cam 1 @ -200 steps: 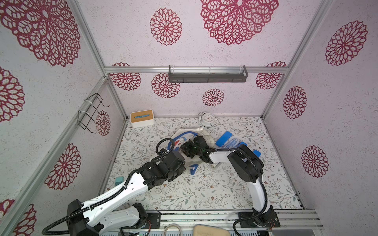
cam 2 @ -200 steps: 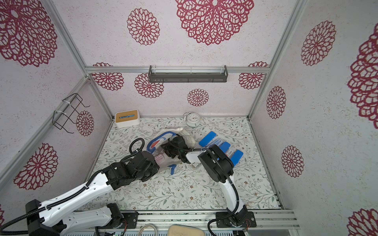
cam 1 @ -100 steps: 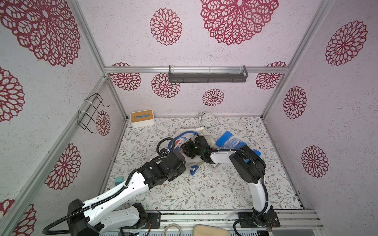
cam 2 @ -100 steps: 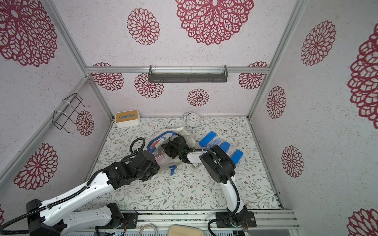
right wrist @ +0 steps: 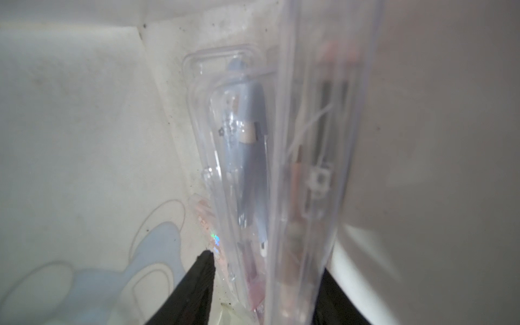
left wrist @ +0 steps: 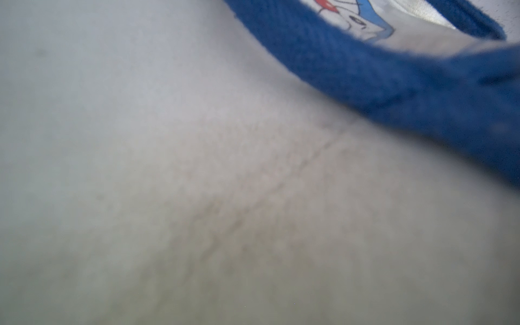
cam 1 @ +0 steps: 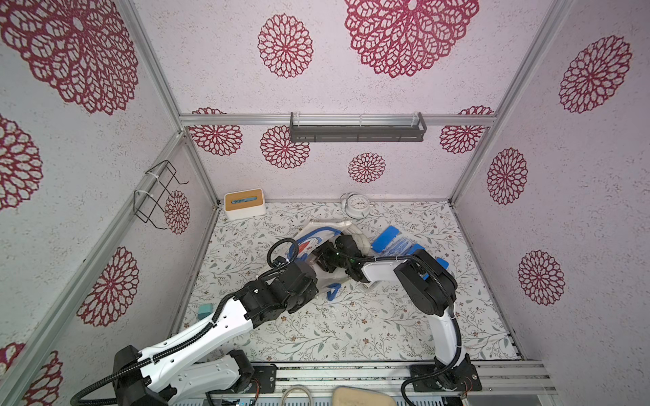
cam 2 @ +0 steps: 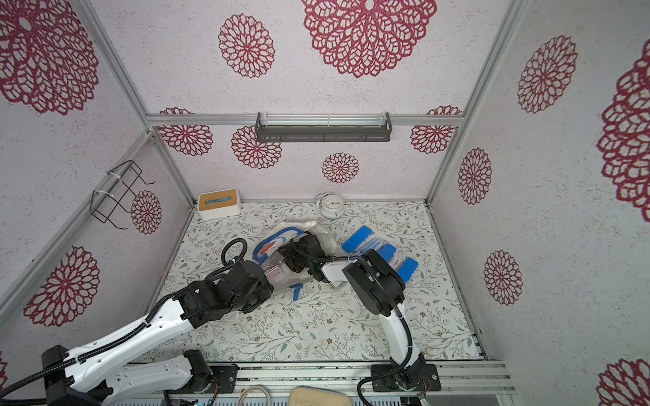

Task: Take out the compass set from the canvas bag
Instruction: Pick up the compass set from the canvas bag.

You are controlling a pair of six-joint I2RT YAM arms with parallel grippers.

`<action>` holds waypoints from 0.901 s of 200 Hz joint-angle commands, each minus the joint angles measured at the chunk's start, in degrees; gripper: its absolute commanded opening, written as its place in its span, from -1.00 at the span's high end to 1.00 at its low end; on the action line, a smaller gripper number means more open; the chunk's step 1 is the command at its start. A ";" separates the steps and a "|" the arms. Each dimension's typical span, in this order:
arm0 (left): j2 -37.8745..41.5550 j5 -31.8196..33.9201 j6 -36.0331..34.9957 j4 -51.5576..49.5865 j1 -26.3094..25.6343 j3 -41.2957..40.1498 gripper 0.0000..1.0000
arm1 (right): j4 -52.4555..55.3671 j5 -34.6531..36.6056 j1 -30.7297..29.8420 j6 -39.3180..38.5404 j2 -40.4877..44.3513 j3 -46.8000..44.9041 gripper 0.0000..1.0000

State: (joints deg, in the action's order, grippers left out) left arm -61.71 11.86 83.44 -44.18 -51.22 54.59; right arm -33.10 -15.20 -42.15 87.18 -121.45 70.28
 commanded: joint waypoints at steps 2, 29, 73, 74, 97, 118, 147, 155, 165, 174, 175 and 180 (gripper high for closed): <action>1.26 0.71 0.94 -2.33 -0.04 -0.47 1.00 | -2.97 3.07 1.37 0.54 4.19 -0.40 0.05; 1.05 0.59 0.85 -2.23 0.07 -0.36 1.00 | -2.74 3.08 1.37 0.54 4.62 -0.39 0.24; 0.37 0.38 0.58 -1.95 0.07 -0.01 1.00 | -3.20 2.73 1.37 0.98 5.24 -0.75 0.56; 0.32 0.37 0.58 -1.95 0.03 -0.01 1.00 | -3.15 2.73 1.37 0.98 5.29 -0.71 0.57; -0.05 0.30 0.63 -1.61 0.04 0.12 1.00 | -3.34 2.37 1.28 1.49 6.31 -0.89 0.70; -0.41 0.45 0.52 -1.47 0.08 0.26 1.00 | -3.27 2.11 1.04 1.77 8.40 -1.74 0.74; -0.69 0.89 0.50 -1.16 0.17 0.52 1.00 | -2.84 1.67 0.36 1.77 12.07 -4.13 0.76; -0.78 1.06 0.43 -1.09 0.25 0.64 1.00 | -2.76 1.75 0.10 1.90 13.43 -5.10 0.76; -0.90 1.17 0.49 -0.95 0.16 0.70 1.00 | -2.67 1.67 -0.20 1.99 15.15 -6.53 0.76; -1.01 1.34 0.52 -0.81 0.16 0.76 1.00 | -2.33 1.41 -0.45 1.78 16.78 -7.65 0.76; -1.03 1.33 0.51 -0.77 0.16 0.73 1.00 | -2.24 1.36 -0.46 1.73 16.90 -7.76 0.76; -1.04 1.33 0.43 -0.67 0.23 0.76 1.00 | -1.95 1.25 -0.47 1.46 17.84 -8.46 0.76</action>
State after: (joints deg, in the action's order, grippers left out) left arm -62.26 12.12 83.42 -44.18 -51.20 54.61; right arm -33.15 -14.79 -42.30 88.75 -109.47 63.42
